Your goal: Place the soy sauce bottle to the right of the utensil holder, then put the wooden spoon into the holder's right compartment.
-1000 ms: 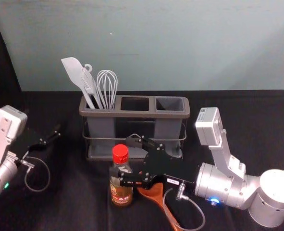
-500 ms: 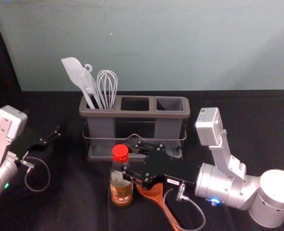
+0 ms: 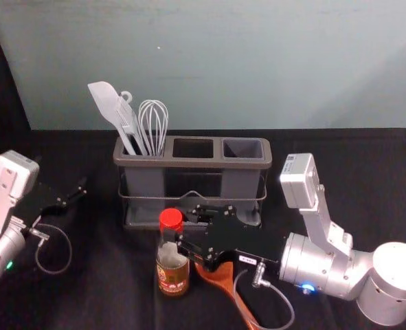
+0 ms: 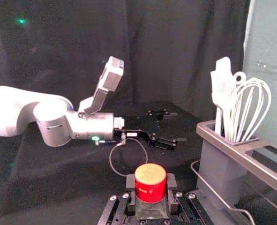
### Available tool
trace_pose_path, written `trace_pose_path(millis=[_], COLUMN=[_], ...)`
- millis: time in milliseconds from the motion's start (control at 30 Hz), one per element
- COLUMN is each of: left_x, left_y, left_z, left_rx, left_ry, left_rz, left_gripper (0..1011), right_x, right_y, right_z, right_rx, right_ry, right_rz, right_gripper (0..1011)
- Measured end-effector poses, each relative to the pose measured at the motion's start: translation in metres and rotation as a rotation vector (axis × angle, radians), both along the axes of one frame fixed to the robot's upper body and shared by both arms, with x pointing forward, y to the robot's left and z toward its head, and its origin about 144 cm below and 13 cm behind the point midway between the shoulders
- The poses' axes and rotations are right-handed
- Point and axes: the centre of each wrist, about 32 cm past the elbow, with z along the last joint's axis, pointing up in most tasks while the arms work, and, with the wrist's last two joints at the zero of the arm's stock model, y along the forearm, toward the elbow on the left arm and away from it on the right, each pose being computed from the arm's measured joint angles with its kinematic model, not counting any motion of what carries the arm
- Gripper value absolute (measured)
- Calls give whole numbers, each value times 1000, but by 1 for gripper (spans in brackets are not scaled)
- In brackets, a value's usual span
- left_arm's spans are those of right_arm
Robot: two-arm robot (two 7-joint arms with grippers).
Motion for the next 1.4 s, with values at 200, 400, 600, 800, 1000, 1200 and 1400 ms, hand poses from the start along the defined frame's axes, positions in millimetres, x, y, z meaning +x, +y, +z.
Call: trace_pose_path(millis=[200, 400, 600, 800, 1000, 1200, 1400], left_x=[0, 0, 0, 0, 0, 0, 0], left_y=[0, 0, 0, 0, 0, 0, 0], left_z=[0, 0, 0, 0, 0, 0, 0], left_rx=[0, 0, 0, 0, 0, 0, 0], left_ry=[0, 0, 0, 0, 0, 0, 0], left_rz=[0, 0, 0, 0, 0, 0, 0], left_gripper=[1011, 1011, 1012, 1011, 1011, 1011, 1012], right_x=[-8, -27, -50, -80, -90, -77, -53], right_y=[-3, -16, -47, -99, -133, -147, -153], right_z=[6, 17, 19, 20, 21, 23, 24], right_rx=[16, 31, 38, 23, 6, 1, 4], right_ry=[-10, -33, -41, -52, -71, -83, -78], right_rz=[-8, -23, -83, -212, -329, -402, -456], right_gripper=[378, 377, 378, 378, 378, 378, 378])
